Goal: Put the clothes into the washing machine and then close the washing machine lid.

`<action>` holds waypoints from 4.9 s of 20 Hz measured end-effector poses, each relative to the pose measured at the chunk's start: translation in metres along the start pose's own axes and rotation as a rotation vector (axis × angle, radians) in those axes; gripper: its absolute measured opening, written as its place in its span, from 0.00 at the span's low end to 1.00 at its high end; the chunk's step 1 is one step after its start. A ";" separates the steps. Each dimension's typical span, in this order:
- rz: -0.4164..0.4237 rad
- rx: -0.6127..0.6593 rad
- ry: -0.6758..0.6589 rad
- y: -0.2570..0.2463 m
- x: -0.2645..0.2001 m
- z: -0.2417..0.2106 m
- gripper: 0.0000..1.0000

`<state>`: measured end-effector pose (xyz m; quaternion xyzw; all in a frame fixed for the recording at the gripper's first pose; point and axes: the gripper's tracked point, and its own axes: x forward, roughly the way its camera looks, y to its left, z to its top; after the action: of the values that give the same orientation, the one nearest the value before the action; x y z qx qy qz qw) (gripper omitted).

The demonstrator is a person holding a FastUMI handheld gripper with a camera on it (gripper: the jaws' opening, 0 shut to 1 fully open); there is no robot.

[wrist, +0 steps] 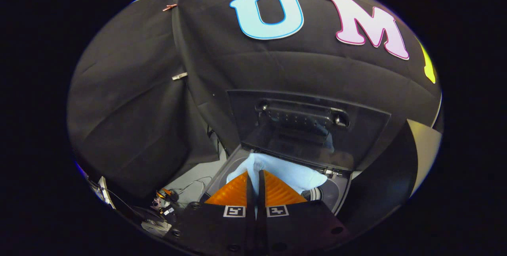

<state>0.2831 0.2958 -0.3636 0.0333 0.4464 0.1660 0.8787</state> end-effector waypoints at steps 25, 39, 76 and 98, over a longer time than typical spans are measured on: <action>-0.085 -0.031 -0.160 -0.038 -0.021 0.089 0.99; -0.131 0.054 -0.244 -0.108 0.046 0.162 0.99; -0.061 0.141 0.051 -0.058 -0.008 0.034 0.98; -0.015 0.027 -0.062 -0.010 -0.108 0.023 0.93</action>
<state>0.2447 0.2541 -0.2686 0.0469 0.4213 0.1524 0.8928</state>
